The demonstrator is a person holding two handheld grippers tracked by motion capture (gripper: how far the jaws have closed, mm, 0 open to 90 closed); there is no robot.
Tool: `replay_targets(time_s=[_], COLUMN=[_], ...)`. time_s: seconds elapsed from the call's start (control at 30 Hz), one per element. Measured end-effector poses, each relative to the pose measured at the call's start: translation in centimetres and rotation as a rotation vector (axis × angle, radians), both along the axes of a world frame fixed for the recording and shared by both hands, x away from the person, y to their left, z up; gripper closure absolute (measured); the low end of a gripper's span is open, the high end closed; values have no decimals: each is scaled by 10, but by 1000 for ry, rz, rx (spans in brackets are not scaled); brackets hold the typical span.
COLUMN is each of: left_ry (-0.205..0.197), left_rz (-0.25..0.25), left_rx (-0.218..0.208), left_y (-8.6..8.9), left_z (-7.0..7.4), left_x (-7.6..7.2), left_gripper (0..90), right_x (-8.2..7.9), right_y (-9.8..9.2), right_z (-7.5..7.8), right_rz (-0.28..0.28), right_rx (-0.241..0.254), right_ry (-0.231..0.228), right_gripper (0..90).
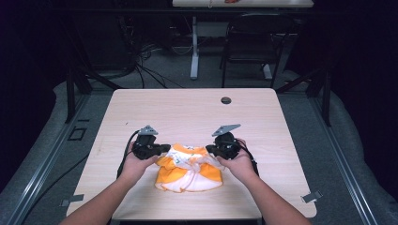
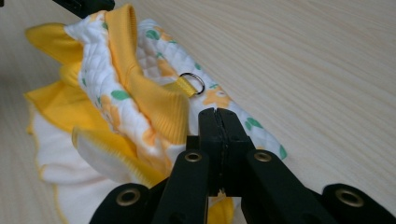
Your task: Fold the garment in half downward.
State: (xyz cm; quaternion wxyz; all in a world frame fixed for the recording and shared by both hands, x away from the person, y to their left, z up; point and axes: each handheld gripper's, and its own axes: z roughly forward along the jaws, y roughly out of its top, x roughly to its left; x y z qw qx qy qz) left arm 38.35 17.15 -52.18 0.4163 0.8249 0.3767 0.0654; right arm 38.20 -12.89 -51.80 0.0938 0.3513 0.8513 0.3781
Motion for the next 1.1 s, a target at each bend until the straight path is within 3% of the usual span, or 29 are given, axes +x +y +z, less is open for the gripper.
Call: replay_targets(time_s=[0.1,0.3,0.4,0.6,0.73,0.9,1.1], left_ry=[-4,2,7,3,18,15,1], left_rz=[-25,-86,-97,-110,-119,-122,-123], left_rx=[-12,5,11,42,52,49,40], left_y=[1,3,3,6,8,9,9], left_z=[4,-2,-5,-19,-35,-46,-53], left_x=[-12,-43,-50,-68,-78,-80,-78], left_gripper=[900,900,899,896,887,878,895], right_x=[-11,-41,-48,-65,-74,-79,-79], right_y=[1,3,3,5,9,8,5], right_z=[4,2,-2,-15,-28,-40,-54], right_rz=[40,113,117,136,148,148,123], right_rx=[-2,-37,-24,-4,-26,-46,-14], right_ry=[-10,-11,-4,20,31,49,76], right_gripper=[892,877,868,860,858,859,870])
